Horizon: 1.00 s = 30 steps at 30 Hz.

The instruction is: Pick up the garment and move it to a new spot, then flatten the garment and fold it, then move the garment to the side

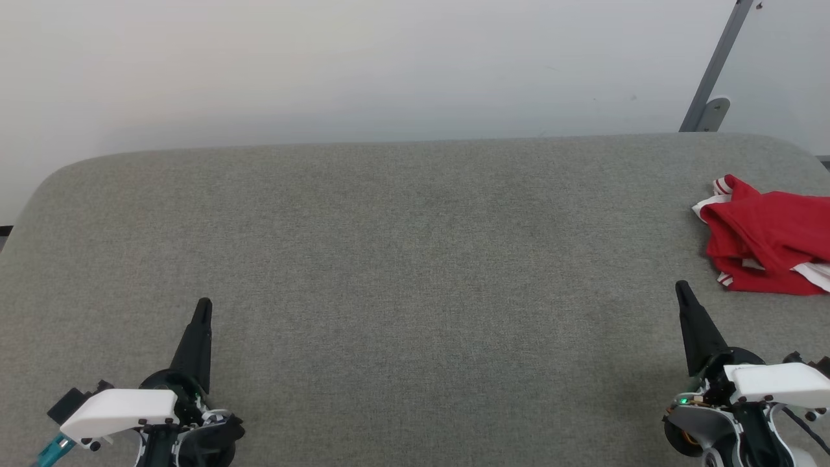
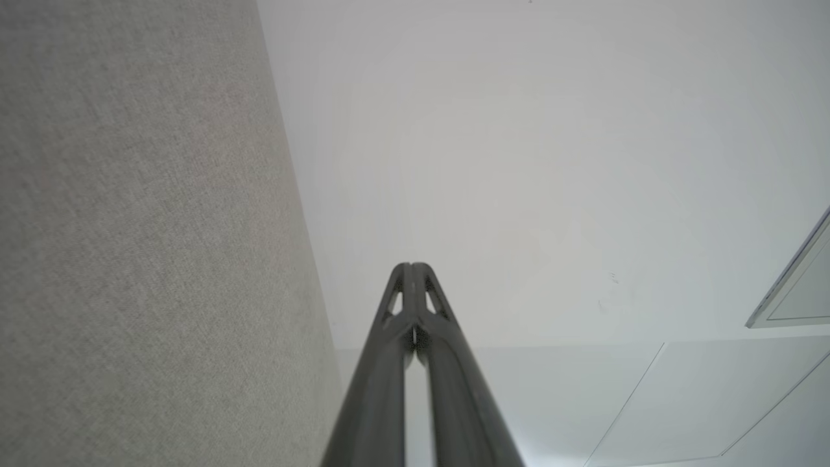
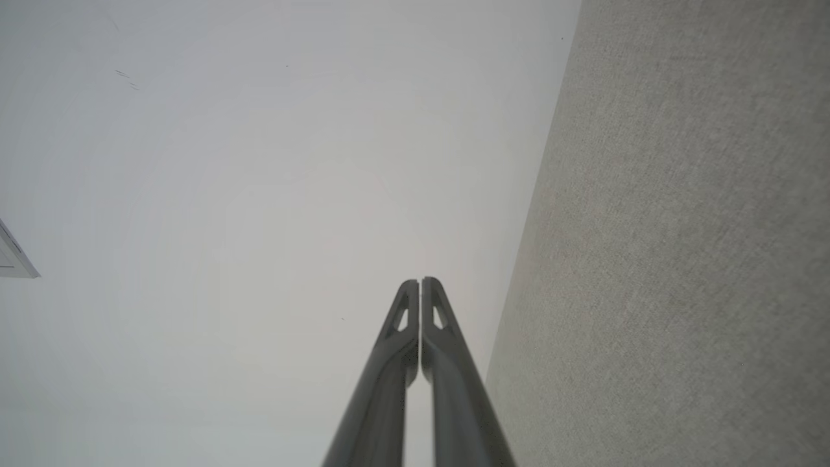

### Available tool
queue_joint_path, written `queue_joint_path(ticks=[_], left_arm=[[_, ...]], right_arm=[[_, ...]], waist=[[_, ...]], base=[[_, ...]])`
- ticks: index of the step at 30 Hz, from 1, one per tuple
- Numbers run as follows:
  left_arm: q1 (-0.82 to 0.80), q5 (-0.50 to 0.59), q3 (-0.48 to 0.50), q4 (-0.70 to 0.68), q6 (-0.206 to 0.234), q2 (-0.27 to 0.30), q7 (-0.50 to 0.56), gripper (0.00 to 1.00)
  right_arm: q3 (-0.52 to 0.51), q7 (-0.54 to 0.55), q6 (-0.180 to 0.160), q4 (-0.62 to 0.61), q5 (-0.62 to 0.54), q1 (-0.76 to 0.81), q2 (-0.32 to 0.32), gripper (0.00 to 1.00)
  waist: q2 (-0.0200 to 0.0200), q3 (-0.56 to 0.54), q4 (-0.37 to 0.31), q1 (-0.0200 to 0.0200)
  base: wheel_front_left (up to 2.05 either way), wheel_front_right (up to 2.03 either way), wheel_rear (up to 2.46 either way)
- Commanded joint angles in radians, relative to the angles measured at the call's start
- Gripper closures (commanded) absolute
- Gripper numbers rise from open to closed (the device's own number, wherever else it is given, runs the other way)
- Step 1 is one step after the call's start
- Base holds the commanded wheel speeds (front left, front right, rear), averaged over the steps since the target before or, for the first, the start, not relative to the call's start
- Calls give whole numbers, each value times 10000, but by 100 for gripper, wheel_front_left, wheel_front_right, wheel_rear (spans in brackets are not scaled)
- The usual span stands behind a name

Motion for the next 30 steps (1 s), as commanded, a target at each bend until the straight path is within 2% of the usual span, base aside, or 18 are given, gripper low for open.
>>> queue_joint_path(ticks=[1,30], left_arm=[[-125,43,34,-2,-57,-10,53,100],[-126,53,43,-2,-57,-14,51,100]], right_arm=[[-6,16,0,21,41,-40,10,100],[-2,16,0,21,42,-40,10,100]], waist=[[-1,0,0,0],[-1,0,0,0]], base=[[0,0,0],[0,0,0]])
